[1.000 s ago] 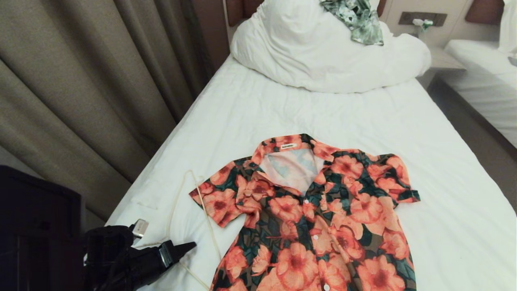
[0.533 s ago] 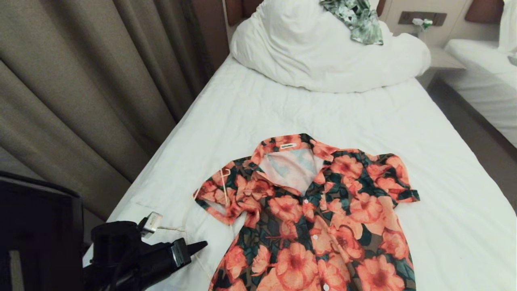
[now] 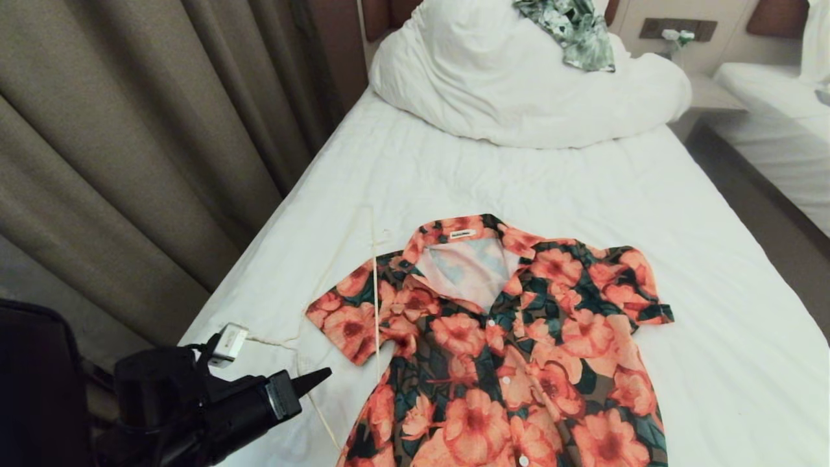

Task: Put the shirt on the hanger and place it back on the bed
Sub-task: Lift the shirt and hanger

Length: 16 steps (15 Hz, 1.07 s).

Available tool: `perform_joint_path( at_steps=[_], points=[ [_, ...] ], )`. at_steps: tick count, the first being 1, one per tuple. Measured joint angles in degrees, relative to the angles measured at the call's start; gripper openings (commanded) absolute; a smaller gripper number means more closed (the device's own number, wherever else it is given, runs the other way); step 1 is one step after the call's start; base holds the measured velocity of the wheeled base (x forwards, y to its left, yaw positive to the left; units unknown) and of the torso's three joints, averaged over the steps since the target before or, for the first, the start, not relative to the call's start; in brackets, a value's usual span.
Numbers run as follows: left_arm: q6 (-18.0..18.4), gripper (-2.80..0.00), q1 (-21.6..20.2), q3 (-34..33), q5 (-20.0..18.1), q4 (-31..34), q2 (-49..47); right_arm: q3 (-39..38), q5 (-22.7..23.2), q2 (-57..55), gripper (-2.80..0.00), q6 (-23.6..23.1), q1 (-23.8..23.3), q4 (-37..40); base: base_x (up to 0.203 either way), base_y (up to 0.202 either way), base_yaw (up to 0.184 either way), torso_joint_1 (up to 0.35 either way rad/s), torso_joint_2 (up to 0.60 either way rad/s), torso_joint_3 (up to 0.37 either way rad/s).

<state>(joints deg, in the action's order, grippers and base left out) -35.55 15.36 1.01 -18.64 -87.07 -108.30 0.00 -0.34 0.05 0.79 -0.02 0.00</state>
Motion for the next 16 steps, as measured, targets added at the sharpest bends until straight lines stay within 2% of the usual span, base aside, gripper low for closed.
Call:
perform_joint_path(
  at_steps=[2,3,4,8,12,14,16],
  points=[
    [2.78,-2.80,-0.75,2.75,0.11,2.15,3.88,0.00,0.01,0.00,-2.80,0.00,0.00,0.00,0.000,0.000,0.000,0.000,0.00,0.000],
    [3.79,-2.80,-1.09,5.51,0.15,6.17,6.49,0.00,0.00,0.00,-2.80,0.00,0.00,0.00,0.000,0.000,0.000,0.000,0.00,0.000],
    [4.28,-2.80,-1.32,8.91,0.17,11.54,9.23,0.00,0.01,0.00,-2.80,0.00,0.00,0.00,0.000,0.000,0.000,0.000,0.00,0.000],
    [5.37,-2.80,-1.64,27.60,0.04,42.19,20.83,0.00,0.01,0.00,-2.80,0.02,0.00,0.00,0.000,0.000,0.000,0.000,0.00,0.000],
    [9.75,-2.80,-1.08,39.66,-0.37,67.42,29.32,0.00,0.01,0.00,-2.80,0.00,0.00,0.00,0.000,0.000,0.000,0.000,0.00,0.000],
    [11.03,-2.80,-0.32,43.92,-0.48,75.54,31.30,0.00,-0.01,0.00,-2.80,0.00,0.00,0.00,0.000,0.000,0.000,0.000,0.00,0.000],
    [12.89,-2.80,0.58,47.31,-0.50,79.76,32.06,0.00,0.01,0.00,-2.80,0.02,0.00,0.00,0.000,0.000,0.000,0.000,0.00,0.000]
  ],
)
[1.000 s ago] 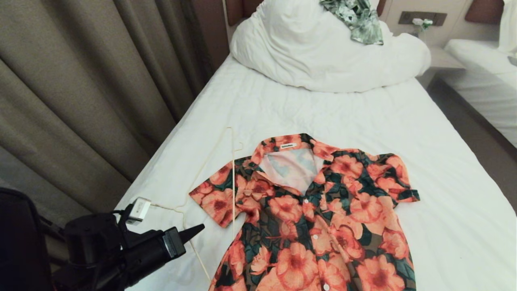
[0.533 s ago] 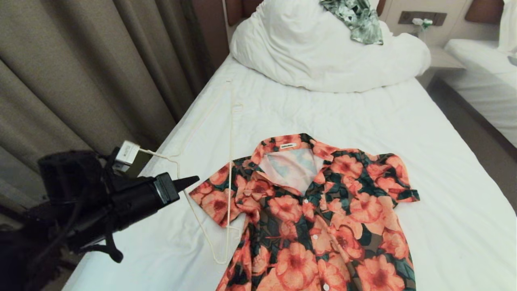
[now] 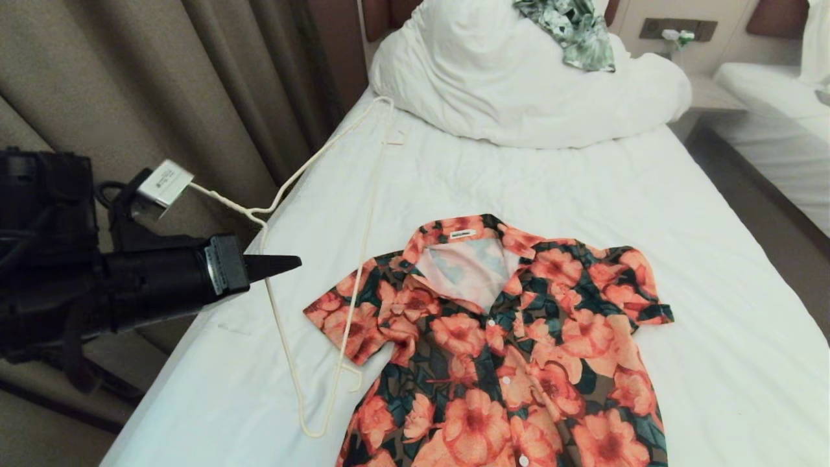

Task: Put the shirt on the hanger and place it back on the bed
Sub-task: Lift the shirt and hanger

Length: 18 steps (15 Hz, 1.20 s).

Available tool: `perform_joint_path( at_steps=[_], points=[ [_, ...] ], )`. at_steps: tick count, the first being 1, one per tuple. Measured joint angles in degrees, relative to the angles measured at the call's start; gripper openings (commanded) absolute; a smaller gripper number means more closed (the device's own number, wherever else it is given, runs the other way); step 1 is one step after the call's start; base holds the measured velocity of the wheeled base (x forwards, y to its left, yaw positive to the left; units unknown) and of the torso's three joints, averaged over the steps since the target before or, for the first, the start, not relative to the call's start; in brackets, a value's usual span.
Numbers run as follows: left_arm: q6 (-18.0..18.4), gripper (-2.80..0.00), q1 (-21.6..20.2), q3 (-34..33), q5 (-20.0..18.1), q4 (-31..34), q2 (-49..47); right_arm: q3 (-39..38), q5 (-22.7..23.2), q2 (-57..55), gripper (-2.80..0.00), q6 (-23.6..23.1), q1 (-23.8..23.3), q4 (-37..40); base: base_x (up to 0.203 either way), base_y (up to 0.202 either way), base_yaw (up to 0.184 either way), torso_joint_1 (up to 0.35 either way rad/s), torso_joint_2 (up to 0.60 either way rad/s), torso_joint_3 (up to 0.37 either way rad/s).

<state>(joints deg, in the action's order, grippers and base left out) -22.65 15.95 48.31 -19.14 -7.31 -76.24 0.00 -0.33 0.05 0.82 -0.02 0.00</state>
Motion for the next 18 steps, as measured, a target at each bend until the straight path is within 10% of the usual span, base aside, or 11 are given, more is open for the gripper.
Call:
perform_joint_path(
  at_steps=[10,18],
  points=[
    [11.04,-2.80,2.11,12.99,0.89,15.06,-0.88,0.00,0.08,0.00,-2.80,-0.05,0.00,0.00,0.000,0.000,0.000,0.000,0.00,0.000],
    [19.63,-2.80,6.11,15.33,17.79,23.25,-3.85,0.00,0.09,0.00,-2.80,-0.05,0.00,0.01,0.000,0.000,0.000,0.000,0.00,0.000]
  ],
)
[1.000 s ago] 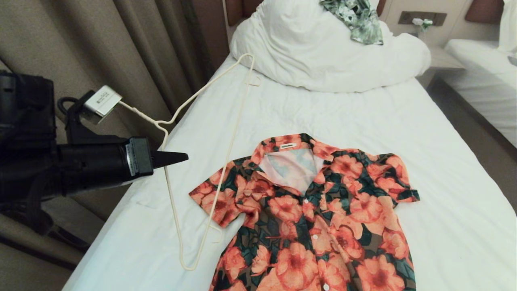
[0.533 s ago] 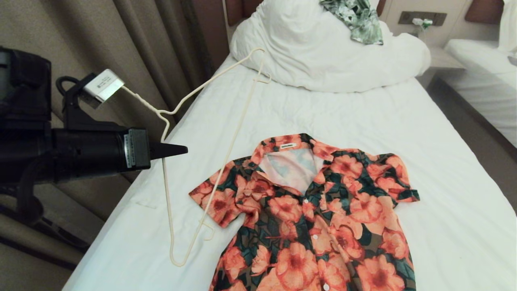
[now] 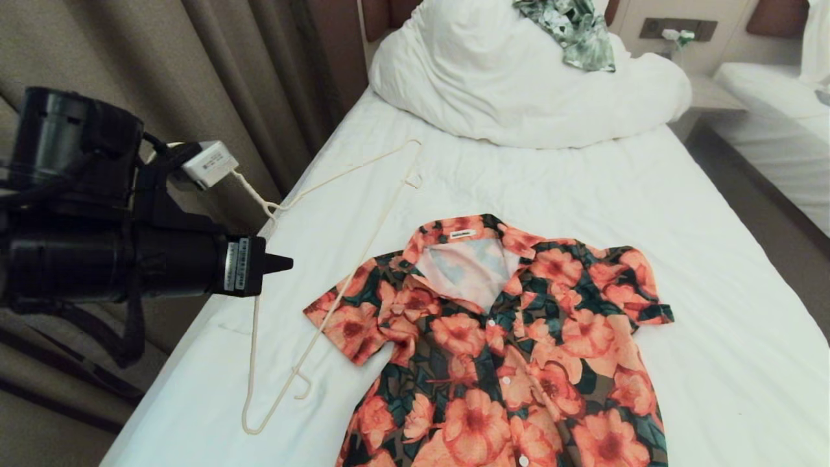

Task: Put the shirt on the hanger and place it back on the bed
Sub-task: Lift the shirt and hanger

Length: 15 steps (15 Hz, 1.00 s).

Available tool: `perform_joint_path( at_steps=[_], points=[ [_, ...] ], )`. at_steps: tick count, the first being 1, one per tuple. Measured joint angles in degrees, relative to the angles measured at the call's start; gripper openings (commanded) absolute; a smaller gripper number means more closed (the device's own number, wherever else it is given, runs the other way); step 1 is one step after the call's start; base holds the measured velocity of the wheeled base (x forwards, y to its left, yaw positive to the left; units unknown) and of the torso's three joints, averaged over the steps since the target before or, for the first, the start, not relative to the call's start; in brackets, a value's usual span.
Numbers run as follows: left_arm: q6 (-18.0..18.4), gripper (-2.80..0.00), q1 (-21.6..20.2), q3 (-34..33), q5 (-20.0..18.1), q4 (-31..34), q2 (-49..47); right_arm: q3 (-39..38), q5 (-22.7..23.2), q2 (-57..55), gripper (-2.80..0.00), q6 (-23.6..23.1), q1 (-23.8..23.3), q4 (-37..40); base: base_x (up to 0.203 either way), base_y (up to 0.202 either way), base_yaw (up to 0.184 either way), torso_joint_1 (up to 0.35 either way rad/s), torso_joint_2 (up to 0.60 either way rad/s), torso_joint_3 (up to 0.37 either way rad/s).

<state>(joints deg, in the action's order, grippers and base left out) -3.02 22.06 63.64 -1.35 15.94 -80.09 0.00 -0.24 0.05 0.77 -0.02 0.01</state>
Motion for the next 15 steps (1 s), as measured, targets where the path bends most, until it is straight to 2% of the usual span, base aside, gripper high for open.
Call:
perform_joint_path(
  at_steps=[3,8,10,12,15],
  points=[
    [1.76,-2.80,0.56,-0.64,-0.01,2.10,0.82,0.00,-0.06,0.00,-2.80,-0.03,0.00,-0.01,0.000,0.000,0.000,0.000,0.00,0.000],
    [2.10,-2.80,2.57,-1.66,-4.69,2.30,2.98,0.00,-0.05,0.00,-2.80,0.51,0.02,0.06,0.000,0.000,0.000,0.000,0.00,0.000],
    [2.12,-2.80,4.08,-2.13,-5.03,2.25,3.55,0.17,-0.91,0.00,-2.80,2.76,-0.01,0.54,0.000,0.000,0.000,0.000,0.00,0.000],
    [2.10,-2.80,5.28,-2.84,-5.04,2.10,3.78,0.57,-1.05,-0.05,-2.80,1.66,-0.05,1.19,0.000,0.000,0.000,0.000,0.00,0.000],
    [2.10,-2.80,5.81,-3.29,-5.08,1.97,3.94,7.11,-1.07,-2.93,-2.80,1.24,-0.02,5.51,0.000,0.000,0.000,0.000,0.00,0.000]
  ],
)
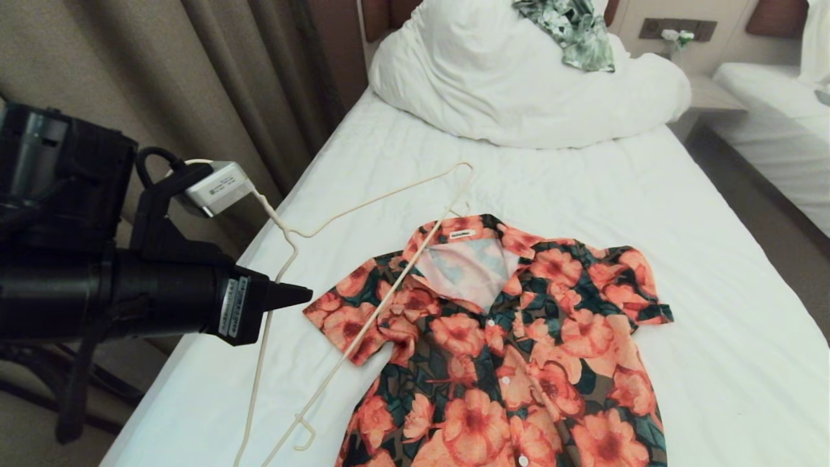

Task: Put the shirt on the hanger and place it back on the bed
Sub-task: Lift the shirt and hanger

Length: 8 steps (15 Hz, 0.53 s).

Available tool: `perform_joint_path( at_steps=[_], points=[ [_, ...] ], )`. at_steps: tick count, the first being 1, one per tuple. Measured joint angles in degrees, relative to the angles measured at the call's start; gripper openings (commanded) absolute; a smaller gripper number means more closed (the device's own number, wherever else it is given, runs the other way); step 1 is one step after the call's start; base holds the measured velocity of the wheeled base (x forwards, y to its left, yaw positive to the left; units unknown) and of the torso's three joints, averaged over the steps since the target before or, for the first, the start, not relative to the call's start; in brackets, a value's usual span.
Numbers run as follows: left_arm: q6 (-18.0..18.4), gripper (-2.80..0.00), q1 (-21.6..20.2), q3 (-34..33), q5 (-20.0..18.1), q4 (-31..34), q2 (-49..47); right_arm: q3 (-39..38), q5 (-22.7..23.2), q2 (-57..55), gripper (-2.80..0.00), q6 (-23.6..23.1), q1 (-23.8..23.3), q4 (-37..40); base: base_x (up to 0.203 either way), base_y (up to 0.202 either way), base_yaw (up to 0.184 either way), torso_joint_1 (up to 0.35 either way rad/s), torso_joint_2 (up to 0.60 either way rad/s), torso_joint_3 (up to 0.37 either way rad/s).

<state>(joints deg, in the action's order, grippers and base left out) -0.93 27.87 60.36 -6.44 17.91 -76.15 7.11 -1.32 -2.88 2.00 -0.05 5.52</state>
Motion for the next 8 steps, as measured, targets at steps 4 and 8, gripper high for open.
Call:
perform_joint_path(
  at_steps=[4,8],
  points=[
    [0.00,-2.80,0.00,-0.05,0.11,0.00,0.35,13.13,0.10,-12.44,-2.80,0.35,0.05,1.04,0.000,0.000,0.000,0.000,0.00,0.000],
    [0.05,-2.80,-0.06,-0.07,0.21,-0.01,0.46,27.59,0.80,-30.30,-2.80,3.56,0.05,1.26,0.000,0.000,0.000,0.000,0.00,0.000]
  ],
)
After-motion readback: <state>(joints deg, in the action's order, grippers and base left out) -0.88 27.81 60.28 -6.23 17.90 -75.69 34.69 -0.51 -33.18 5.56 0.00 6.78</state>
